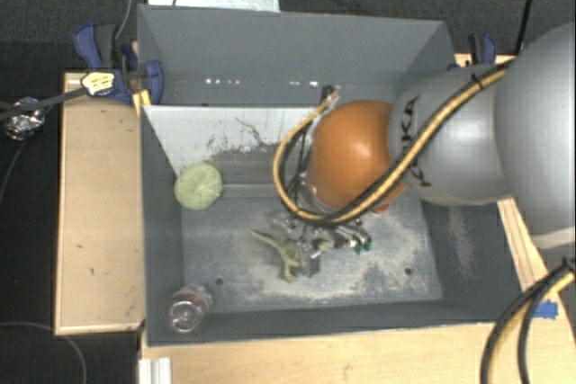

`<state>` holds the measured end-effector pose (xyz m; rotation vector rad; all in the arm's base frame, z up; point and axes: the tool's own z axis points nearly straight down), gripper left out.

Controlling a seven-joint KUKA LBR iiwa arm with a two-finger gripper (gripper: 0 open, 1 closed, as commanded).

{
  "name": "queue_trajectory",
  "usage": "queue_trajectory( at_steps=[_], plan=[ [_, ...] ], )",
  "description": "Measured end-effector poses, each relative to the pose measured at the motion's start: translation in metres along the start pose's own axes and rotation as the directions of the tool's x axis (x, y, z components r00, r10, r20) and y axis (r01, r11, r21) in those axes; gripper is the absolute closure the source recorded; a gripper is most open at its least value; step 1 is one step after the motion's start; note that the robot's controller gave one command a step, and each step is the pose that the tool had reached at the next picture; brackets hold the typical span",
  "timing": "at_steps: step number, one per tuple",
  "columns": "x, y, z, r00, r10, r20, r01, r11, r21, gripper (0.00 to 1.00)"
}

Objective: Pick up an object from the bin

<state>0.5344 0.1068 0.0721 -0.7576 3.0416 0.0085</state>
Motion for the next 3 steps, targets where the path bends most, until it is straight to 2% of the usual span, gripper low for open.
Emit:
queue_trajectory(
  at_steps=[2, 3],
  plan=[
    [-0.023, -0.029, -0.002, 1.0, 0.017, 0.003, -0.017, 1.0, -0.001, 1.0],
    [-0.026, -0.048, -0.001, 0.996, 0.085, 0.008, -0.085, 0.996, -0.005, 1.0]
  ],
)
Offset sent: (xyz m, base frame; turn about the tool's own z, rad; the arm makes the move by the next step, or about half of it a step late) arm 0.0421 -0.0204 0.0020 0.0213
